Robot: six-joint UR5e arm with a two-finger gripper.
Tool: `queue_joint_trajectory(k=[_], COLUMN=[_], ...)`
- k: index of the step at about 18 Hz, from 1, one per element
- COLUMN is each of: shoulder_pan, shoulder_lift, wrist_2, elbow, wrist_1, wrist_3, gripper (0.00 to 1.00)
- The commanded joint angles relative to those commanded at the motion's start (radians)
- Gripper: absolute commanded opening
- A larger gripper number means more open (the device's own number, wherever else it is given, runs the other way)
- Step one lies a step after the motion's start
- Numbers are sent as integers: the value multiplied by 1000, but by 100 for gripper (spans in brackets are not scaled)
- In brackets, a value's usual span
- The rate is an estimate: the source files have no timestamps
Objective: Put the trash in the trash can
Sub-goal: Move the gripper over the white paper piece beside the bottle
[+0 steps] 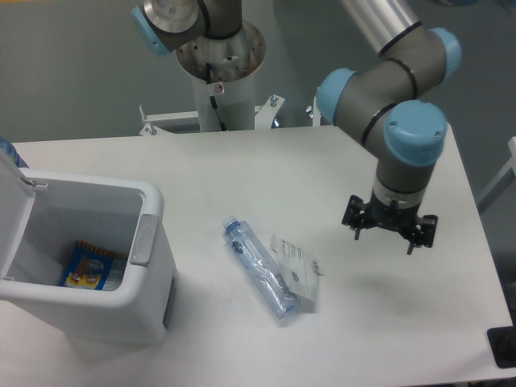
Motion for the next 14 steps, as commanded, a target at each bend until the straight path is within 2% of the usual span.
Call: queue_joint_trajectory(k=[8,14], shoulder_pan=[-101,-149], shoulder_lift=[-11,-11], wrist_2=[-2,0], elbow=[-31,-98], wrist_1=[6,78], wrist_3=[-160,-193], gripper=[100,100])
